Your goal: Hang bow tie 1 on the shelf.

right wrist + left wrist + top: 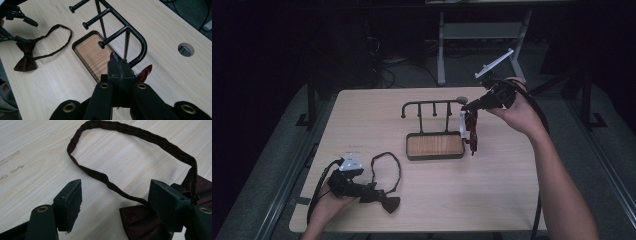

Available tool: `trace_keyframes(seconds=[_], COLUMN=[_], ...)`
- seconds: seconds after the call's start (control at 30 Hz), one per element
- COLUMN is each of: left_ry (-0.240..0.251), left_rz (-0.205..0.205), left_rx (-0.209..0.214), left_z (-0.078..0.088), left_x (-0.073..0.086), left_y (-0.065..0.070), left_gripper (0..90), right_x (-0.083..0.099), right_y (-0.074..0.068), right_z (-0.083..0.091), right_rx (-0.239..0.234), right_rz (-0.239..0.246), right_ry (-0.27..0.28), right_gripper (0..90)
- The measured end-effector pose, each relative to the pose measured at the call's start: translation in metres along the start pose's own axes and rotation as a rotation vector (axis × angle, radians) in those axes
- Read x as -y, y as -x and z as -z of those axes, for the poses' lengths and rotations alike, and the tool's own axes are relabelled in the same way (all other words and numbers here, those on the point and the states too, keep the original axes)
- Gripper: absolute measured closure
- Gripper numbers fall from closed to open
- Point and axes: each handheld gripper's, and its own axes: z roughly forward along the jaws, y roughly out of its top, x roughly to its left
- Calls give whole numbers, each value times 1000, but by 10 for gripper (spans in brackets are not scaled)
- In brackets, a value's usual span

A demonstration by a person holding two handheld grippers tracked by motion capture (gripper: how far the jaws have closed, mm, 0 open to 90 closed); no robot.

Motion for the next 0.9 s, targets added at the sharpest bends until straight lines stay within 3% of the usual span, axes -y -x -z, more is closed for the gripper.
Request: trace_keyframes(seconds=[0.77,0.9], left_ry=[1,-4], left_rz=[8,4], left_rx=[9,10], left_z=[-1,-1], left_x=[0,0], left_y=[1,1], left_gripper=[278,278], right_x=[-3,-4], right_y=[19,17], right_z=[-13,-12], right_rx=[37,15], right_rz=[-52,-46], right_ry=[-23,-7], right_gripper=[899,899])
